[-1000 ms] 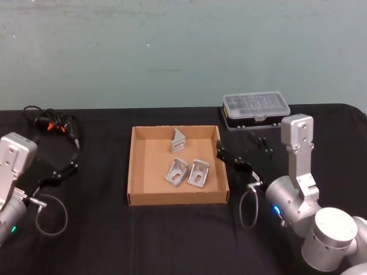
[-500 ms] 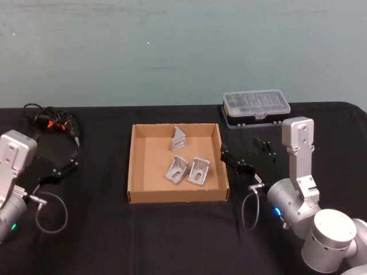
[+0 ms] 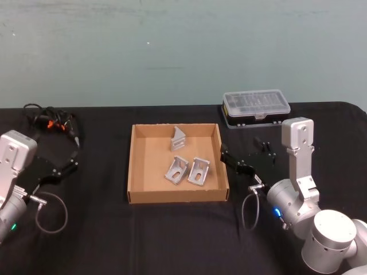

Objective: Use one hand to pick up the angle iron from the table and place it into the box.

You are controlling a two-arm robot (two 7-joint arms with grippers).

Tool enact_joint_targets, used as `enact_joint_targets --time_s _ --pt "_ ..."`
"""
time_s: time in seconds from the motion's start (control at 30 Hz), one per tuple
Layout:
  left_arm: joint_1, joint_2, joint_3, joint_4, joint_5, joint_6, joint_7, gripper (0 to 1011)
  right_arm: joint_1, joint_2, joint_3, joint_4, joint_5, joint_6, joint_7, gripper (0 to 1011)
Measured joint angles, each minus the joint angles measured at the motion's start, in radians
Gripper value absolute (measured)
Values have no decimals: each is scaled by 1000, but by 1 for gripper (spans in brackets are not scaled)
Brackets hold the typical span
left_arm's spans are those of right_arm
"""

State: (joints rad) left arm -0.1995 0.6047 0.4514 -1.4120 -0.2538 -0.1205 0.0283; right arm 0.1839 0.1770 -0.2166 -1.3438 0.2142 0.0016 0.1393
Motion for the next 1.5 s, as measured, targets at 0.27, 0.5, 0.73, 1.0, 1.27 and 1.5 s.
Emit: enact_joint_targets --time_s 0.27,0.5,0.73,1.0,1.27,1.5 --pt "0 0 0 0 0 0 0 1000 0 1 -1 0 1 -1 0 1003" --pt "0 0 0 0 0 0 0 1000 0 1 -1 0 1 -2 -1 1003" --pt "0 0 0 0 0 0 0 1000 0 1 -1 0 1 -2 -1 1003" --pt "0 0 0 0 0 0 0 1000 0 1 -1 0 1 -2 -1 1003" --pt "0 0 0 0 0 0 0 1000 0 1 -1 0 1 -2 -1 1003" --pt "0 0 0 0 0 0 0 1000 0 1 -1 0 1 -2 -1 1003"
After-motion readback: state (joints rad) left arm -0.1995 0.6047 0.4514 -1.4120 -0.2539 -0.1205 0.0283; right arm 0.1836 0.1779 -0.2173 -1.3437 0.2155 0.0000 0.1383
